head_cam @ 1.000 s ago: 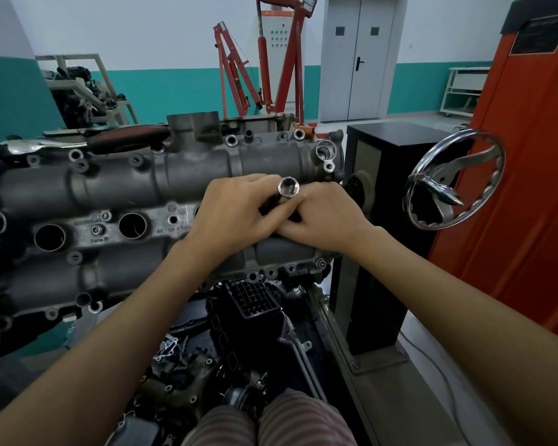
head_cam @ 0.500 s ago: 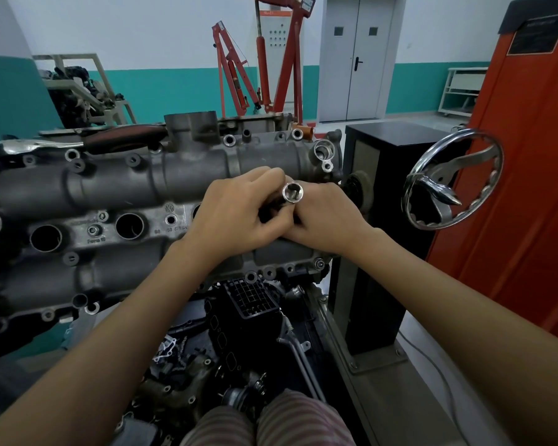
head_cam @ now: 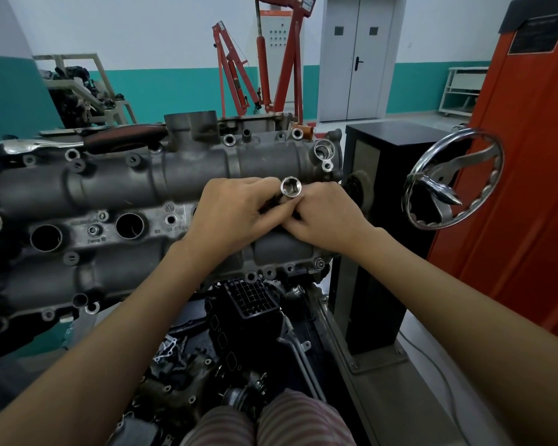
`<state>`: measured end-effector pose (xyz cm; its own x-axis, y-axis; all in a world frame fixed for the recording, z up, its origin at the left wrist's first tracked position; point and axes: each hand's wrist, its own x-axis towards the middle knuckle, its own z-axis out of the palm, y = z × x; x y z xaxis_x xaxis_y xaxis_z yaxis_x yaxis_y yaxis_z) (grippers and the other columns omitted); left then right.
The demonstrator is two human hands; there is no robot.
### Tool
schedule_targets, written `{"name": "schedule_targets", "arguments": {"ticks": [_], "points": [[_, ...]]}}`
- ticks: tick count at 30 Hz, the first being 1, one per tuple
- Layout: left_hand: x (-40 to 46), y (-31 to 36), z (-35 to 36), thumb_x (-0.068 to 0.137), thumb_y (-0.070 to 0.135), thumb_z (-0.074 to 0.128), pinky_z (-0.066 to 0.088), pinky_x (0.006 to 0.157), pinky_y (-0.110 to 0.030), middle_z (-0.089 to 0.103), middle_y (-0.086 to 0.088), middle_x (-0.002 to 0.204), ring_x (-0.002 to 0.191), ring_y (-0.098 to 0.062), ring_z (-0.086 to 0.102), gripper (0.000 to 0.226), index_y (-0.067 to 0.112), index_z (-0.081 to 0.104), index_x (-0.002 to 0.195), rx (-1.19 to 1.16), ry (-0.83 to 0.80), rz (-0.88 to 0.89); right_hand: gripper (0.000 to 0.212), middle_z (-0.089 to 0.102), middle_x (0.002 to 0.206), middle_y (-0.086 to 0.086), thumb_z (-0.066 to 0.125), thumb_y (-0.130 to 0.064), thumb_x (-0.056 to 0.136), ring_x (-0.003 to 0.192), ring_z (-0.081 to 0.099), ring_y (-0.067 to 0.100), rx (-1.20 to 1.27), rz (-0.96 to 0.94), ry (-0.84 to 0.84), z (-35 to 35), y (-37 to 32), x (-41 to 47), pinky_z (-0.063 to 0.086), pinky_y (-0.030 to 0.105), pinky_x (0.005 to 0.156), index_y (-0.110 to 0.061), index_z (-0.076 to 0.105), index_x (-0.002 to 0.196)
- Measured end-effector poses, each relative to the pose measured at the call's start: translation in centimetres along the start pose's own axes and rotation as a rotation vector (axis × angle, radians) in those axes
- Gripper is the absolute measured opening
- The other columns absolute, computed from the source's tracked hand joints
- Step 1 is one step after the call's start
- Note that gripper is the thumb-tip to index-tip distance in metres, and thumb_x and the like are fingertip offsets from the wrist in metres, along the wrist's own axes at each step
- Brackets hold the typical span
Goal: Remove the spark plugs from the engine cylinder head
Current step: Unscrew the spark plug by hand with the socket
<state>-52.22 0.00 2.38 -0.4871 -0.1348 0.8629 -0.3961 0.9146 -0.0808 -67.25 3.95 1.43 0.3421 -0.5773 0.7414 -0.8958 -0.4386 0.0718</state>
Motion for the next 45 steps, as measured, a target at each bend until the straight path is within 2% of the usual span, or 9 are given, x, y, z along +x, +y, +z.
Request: {"name": "schedule_targets", "arguments": {"ticks": [5, 8, 13, 17, 22, 26, 32, 36, 45], "points": [[-0.04, 0.04, -0.25, 0.088, 0.044, 0.05, 0.038, 0.041, -0.035, 0.051, -0.002, 0.047, 0.043, -0.019, 0.048, 0.052, 0.003, 0.056, 0.057, -0.039, -0.055, -0.042, 0.037, 0.06, 0.057, 0.006, 0.039, -0.033, 0.08, 0.049, 0.057, 0.024, 0.047, -0.015, -0.004, -0.22, -0.17, -0.08, 0.034, 0.024, 0.044, -0.005, 0.063, 0.073], [0.11, 0.33, -0.54, 0.085, 0.039, 0.047, 0.038, 0.042, -0.036, 0.046, 0.003, 0.052, 0.046, -0.018, 0.045, 0.041, 0.006, 0.048, 0.062, -0.07, -0.081, -0.049, 0.044, 0.063, 0.065, 0.005, 0.037, -0.04, 0.081, 0.054, 0.059, 0.023, 0.071, -0.002, -0.025, -0.22, -0.13, -0.05, 0.039, 0.027, 0.046, -0.006, 0.064, 0.082], [0.23, 0.68, -0.62, 0.08, 0.03, 0.047, 0.037, 0.041, -0.032, 0.044, 0.009, 0.057, 0.048, -0.015, 0.044, 0.019, 0.019, 0.039, 0.067, -0.078, -0.111, -0.045, 0.043, 0.061, 0.065, 0.005, 0.036, -0.041, 0.079, 0.053, 0.057, 0.023, 0.069, 0.012, -0.035, -0.23, -0.17, 0.01, 0.031, 0.023, 0.049, -0.005, 0.061, 0.081], [0.11, 0.39, -0.37, 0.086, 0.03, 0.053, 0.031, 0.041, -0.023, 0.043, 0.011, 0.053, 0.045, -0.009, 0.04, 0.031, 0.013, 0.052, 0.059, -0.02, -0.038, -0.02, 0.046, 0.06, 0.058, 0.002, 0.04, -0.048, 0.081, 0.051, 0.056, 0.019, 0.028, 0.064, -0.081, -0.19, -0.03, 0.1, 0.038, 0.026, 0.047, -0.008, 0.06, 0.069], [-0.07, -0.07, -0.23, 0.088, 0.044, 0.052, 0.038, 0.038, -0.035, 0.052, -0.003, 0.044, 0.04, -0.019, 0.049, 0.054, 0.004, 0.058, 0.053, -0.032, -0.043, -0.042, 0.039, 0.058, 0.052, 0.003, 0.053, -0.041, 0.084, 0.049, 0.055, 0.019, -0.025, 0.1, -0.048, -0.04, 0.22, 0.04, 0.034, 0.026, 0.044, -0.011, 0.063, 0.061], [0.05, -0.01, -0.43, 0.087, 0.045, 0.053, 0.036, 0.04, -0.031, 0.047, -0.004, 0.042, 0.039, -0.019, 0.044, 0.056, 0.001, 0.055, 0.051, -0.11, -0.071, -0.059, 0.043, 0.056, 0.049, 0.006, 0.038, -0.039, 0.081, 0.044, 0.053, 0.023, 0.0, 0.069, -0.002, -0.11, 0.02, -0.04, 0.032, 0.025, 0.042, -0.009, 0.059, 0.058], [0.24, 0.41, -0.59, 0.085, 0.043, 0.049, 0.036, 0.042, -0.034, 0.037, 0.007, 0.05, 0.044, -0.017, 0.04, 0.045, 0.007, 0.044, 0.058, -0.103, -0.118, -0.076, 0.038, 0.055, 0.048, 0.007, 0.04, -0.034, 0.078, 0.041, 0.052, 0.025, 0.03, 0.019, 0.026, -0.05, -0.06, -0.16, 0.031, 0.023, 0.042, -0.008, 0.058, 0.057], [0.25, 0.34, -0.64, 0.082, 0.038, 0.046, 0.039, 0.045, -0.037, 0.042, 0.005, 0.056, 0.05, -0.02, 0.044, 0.037, 0.006, 0.046, 0.065, -0.098, -0.162, -0.066, 0.036, 0.054, 0.048, 0.007, 0.04, -0.033, 0.078, 0.04, 0.052, 0.025, 0.0, -0.015, 0.02, -0.01, -0.04, -0.12, 0.027, 0.021, 0.046, -0.008, 0.055, 0.058], [0.15, 0.45, -0.36, 0.085, 0.034, 0.044, 0.031, 0.048, -0.025, 0.04, 0.012, 0.064, 0.051, -0.014, 0.041, 0.019, 0.022, 0.034, 0.074, -0.07, -0.141, -0.079, 0.041, 0.059, 0.061, 0.003, 0.034, -0.043, 0.08, 0.05, 0.055, 0.022, 0.057, 0.034, -0.043, -0.12, -0.04, 0.0, 0.032, 0.025, 0.046, -0.009, 0.056, 0.073]]}}
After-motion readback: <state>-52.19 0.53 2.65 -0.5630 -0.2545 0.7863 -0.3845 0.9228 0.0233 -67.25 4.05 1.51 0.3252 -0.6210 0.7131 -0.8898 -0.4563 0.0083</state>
